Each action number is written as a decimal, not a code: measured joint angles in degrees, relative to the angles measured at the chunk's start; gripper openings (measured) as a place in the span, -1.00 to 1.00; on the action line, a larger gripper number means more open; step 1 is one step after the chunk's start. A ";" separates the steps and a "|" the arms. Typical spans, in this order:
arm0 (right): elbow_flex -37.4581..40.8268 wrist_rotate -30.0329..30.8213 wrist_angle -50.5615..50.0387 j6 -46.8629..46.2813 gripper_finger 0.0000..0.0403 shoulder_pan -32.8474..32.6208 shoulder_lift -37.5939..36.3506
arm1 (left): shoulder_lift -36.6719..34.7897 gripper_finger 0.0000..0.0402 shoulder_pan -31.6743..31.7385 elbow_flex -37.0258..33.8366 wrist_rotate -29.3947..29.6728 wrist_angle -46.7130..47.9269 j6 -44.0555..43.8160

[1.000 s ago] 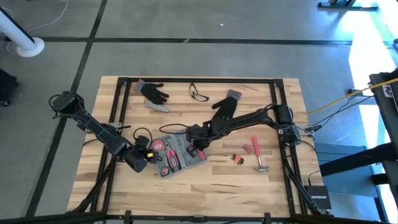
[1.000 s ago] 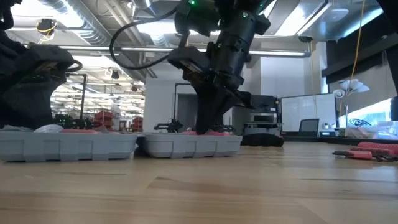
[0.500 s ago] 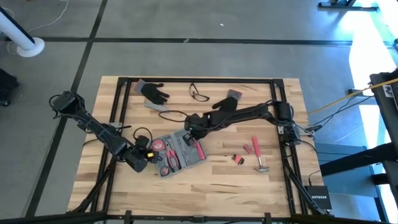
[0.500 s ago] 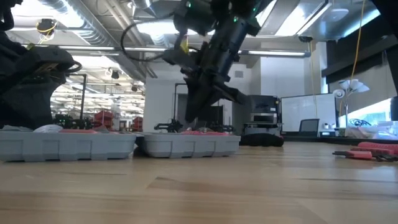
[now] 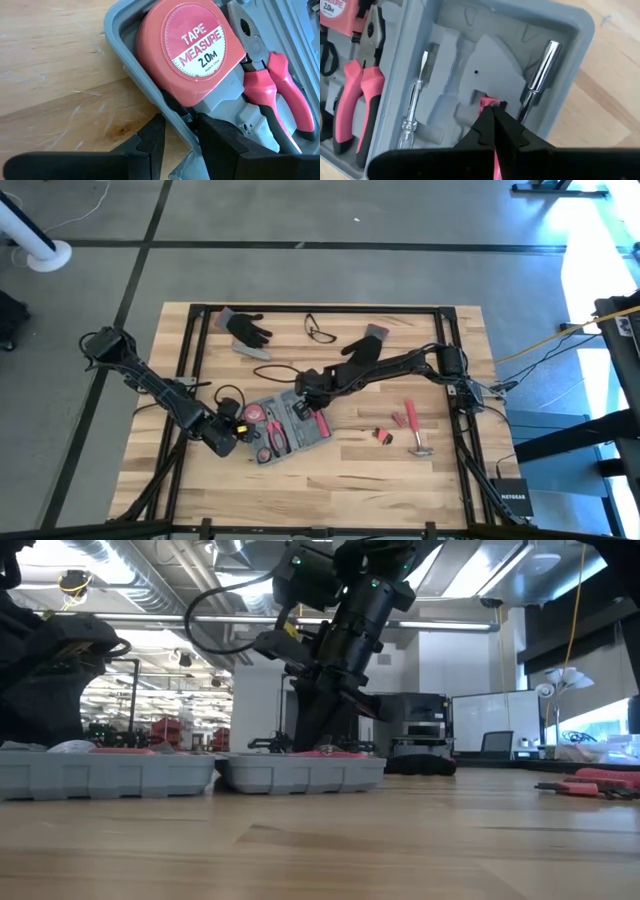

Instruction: Prefit tool cases

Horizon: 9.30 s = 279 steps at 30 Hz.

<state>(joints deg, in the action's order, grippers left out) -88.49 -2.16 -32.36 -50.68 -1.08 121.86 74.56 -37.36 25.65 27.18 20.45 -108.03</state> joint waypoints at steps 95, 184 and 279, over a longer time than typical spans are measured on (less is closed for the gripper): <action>-1.95 13.25 -21.29 9.09 0.00 -6.45 -1.48 | 8.00 -0.47 10.48 0.16 -8.88 -20.47 3.26; 17.12 4.50 3.43 -0.76 -0.98 -3.40 -18.23 | 7.87 -0.47 11.16 0.09 -15.72 -22.77 6.92; 9.31 -1.87 -3.93 65.74 -0.05 -8.39 -8.49 | 9.97 -0.47 20.52 0.17 -7.48 -23.34 17.99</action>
<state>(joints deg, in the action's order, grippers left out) -79.18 -4.03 -36.29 15.07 -9.47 113.37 84.53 -16.84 25.82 19.70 -2.90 -90.04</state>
